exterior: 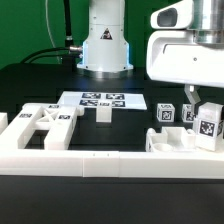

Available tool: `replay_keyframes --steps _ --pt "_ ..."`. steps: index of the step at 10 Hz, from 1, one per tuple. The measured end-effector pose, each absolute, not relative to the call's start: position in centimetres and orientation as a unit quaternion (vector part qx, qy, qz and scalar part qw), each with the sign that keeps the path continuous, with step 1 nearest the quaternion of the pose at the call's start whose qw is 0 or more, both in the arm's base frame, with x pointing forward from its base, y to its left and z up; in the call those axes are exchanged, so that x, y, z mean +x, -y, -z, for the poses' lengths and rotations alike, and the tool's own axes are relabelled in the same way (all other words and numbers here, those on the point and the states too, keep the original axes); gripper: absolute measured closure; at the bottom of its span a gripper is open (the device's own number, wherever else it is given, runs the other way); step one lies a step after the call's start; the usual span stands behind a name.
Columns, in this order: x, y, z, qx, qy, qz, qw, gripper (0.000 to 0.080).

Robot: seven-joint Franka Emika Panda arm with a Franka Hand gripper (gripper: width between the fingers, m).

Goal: Assemble chair

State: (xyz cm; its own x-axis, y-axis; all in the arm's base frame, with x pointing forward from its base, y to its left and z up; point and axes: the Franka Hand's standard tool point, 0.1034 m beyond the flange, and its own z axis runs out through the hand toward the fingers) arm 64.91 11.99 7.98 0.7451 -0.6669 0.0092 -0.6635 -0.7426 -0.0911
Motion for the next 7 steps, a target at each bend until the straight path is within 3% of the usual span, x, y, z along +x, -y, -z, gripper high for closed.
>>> replay_keyframes --steps 3,4,5,6,7 --pt "64.93 -11.92 -7.92 -0.883 -0.466 0.013 0.047 0.0484" --pt "64.93 -11.9 -7.91 -0.889 -0.455 0.014 0.047 0.0338" --pt "64.85 -11.77 -7.94 -0.906 -0.42 0.011 0.042 0.0338" --pt "64.82 -11.85 -8.11 -0.92 -0.39 0.007 0.036 0.0198" --pt "65.0 -12.0 -8.31 -0.938 -0.346 0.011 0.029 0.016"
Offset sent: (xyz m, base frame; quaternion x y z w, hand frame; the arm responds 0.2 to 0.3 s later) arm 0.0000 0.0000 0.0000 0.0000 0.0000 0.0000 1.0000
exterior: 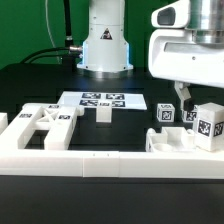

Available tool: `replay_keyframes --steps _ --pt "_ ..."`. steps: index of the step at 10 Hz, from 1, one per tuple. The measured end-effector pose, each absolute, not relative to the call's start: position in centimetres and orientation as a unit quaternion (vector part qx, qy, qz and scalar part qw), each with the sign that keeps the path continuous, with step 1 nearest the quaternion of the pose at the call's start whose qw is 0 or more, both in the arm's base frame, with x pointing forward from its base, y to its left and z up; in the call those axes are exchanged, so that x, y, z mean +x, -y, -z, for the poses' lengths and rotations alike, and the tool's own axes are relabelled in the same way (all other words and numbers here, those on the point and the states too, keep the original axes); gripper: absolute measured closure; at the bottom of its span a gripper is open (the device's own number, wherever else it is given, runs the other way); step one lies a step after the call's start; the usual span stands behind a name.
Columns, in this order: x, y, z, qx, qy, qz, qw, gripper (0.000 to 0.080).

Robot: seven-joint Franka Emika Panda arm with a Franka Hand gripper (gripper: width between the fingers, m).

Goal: Assemble chair

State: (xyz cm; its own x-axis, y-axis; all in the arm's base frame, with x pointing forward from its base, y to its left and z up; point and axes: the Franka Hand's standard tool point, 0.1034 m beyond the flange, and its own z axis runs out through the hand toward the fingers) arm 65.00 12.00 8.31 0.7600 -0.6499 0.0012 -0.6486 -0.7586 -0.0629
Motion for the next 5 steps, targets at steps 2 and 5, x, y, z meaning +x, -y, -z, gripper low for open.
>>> replay_keyframes --steps 2,5 --pt "64.98 -11.81 -8.23 -0.959 -0.282 0.013 0.028 0.0152" --pt "64.98 -11.75 -8.24 -0.99 -0.135 0.017 0.025 0.0151"
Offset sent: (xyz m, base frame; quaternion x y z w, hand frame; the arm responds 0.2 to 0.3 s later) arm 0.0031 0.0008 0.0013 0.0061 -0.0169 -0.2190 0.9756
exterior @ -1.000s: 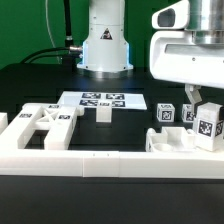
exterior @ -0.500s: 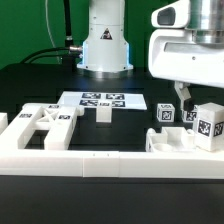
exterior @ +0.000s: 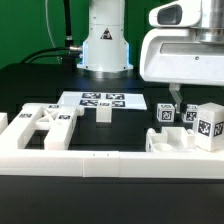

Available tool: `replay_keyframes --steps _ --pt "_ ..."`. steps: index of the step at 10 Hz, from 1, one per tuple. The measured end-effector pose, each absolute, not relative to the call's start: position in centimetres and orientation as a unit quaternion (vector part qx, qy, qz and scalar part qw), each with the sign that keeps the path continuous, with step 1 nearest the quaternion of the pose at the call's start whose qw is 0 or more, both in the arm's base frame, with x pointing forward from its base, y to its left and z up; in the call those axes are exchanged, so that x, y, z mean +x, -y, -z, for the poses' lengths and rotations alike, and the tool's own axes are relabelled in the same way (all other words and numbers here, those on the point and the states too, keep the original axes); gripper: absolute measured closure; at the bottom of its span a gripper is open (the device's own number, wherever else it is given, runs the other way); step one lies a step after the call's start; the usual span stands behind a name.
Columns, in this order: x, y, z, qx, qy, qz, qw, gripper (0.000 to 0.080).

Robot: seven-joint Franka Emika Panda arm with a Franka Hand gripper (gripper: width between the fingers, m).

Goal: Assemble chair

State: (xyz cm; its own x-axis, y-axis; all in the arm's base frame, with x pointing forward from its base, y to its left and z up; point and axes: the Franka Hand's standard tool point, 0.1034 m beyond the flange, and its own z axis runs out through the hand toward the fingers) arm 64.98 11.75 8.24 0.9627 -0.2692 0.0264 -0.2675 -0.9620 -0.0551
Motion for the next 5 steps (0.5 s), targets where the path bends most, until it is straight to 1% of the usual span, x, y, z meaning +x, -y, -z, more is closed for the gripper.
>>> replay_keyframes --steps 5 --pt "64.93 -12.72 -8.32 -0.994 0.108 0.023 0.024 0.0151"
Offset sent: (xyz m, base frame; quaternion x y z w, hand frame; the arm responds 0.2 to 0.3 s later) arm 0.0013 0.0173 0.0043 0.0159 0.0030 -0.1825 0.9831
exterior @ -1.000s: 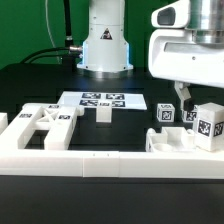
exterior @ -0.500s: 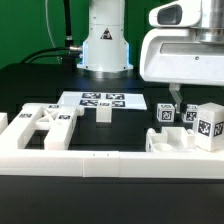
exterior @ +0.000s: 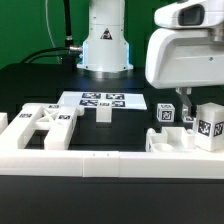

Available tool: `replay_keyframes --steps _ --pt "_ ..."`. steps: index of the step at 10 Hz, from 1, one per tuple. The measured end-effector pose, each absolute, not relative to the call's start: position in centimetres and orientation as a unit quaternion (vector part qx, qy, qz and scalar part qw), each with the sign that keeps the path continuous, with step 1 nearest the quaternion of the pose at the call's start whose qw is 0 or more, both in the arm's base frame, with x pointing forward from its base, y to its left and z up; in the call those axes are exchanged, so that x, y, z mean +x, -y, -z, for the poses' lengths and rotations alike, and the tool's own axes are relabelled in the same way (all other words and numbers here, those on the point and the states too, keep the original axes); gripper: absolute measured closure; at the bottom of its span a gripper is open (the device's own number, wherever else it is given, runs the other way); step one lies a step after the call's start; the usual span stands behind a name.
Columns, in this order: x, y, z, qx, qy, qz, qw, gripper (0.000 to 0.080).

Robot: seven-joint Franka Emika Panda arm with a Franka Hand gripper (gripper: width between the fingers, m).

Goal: Assemble chair

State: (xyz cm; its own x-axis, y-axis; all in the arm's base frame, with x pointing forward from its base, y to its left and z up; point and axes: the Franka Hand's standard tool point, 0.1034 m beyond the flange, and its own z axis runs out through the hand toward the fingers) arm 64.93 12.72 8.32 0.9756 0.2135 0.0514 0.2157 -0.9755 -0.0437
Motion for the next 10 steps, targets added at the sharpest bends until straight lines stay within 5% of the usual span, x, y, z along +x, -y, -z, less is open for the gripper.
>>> replay_keyframes --steps 3,6,10 --pt "64.97 -12.14 -8.25 -0.98 0.199 0.025 0.018 0.0151" --pt "64.98 -12.1 -8.25 -0.98 0.197 0.025 0.018 0.0516" --pt "64.97 -12.14 -8.24 -0.993 0.113 0.023 0.021 0.0514"
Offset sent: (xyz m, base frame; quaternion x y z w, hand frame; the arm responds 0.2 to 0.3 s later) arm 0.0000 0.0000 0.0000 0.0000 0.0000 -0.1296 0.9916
